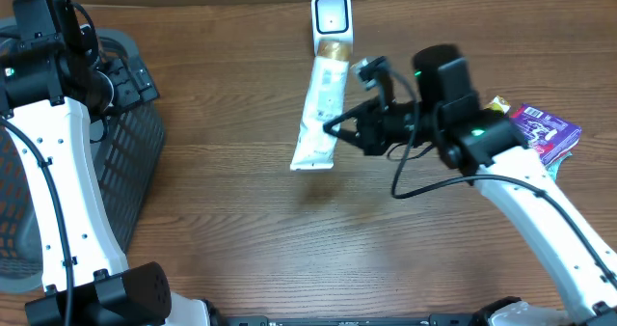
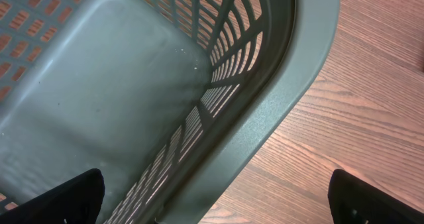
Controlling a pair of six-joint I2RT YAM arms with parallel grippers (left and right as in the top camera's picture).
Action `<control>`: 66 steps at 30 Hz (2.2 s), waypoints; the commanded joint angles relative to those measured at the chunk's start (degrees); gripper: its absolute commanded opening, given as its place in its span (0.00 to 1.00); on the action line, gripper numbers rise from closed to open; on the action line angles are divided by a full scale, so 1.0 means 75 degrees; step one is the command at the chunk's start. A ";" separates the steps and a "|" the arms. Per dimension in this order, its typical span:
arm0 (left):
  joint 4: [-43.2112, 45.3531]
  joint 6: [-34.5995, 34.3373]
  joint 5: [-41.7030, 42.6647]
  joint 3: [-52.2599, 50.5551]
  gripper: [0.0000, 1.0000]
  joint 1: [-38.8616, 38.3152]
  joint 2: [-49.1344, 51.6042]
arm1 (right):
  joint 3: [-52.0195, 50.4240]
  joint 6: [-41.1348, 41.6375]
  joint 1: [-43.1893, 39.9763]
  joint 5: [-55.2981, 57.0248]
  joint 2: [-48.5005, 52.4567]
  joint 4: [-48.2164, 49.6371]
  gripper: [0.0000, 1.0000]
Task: Scan the item barcode
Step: 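Raise the Pantene tube and hold it before the scanner window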
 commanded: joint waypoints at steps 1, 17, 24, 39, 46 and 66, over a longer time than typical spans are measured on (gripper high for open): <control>0.0006 -0.0076 0.0038 0.0058 0.99 0.0035 0.0026 | 0.0787 0.0274 -0.0396 -0.1577 -0.0312 0.0096 0.03; 0.0006 -0.0076 0.0038 0.0058 1.00 0.0035 0.0026 | 0.1335 0.1282 -0.0478 0.0592 -0.0280 -0.0254 0.03; 0.0003 -0.0076 0.0038 0.0058 1.00 0.0032 0.0026 | 0.5251 -0.0519 0.0224 0.6239 0.1696 -0.3719 0.03; 0.0006 -0.0076 0.0038 0.0058 1.00 0.0035 0.0026 | 0.5557 -0.7329 0.0592 1.4055 0.6475 0.2288 0.04; 0.0006 -0.0076 0.0038 0.0058 1.00 0.0032 0.0026 | 0.5549 -0.7816 0.0460 1.3586 0.7085 0.3564 0.04; 0.0006 -0.0073 0.0038 0.0058 1.00 0.0032 0.0026 | 0.5508 -0.7845 0.0691 1.3371 0.7673 0.3526 0.04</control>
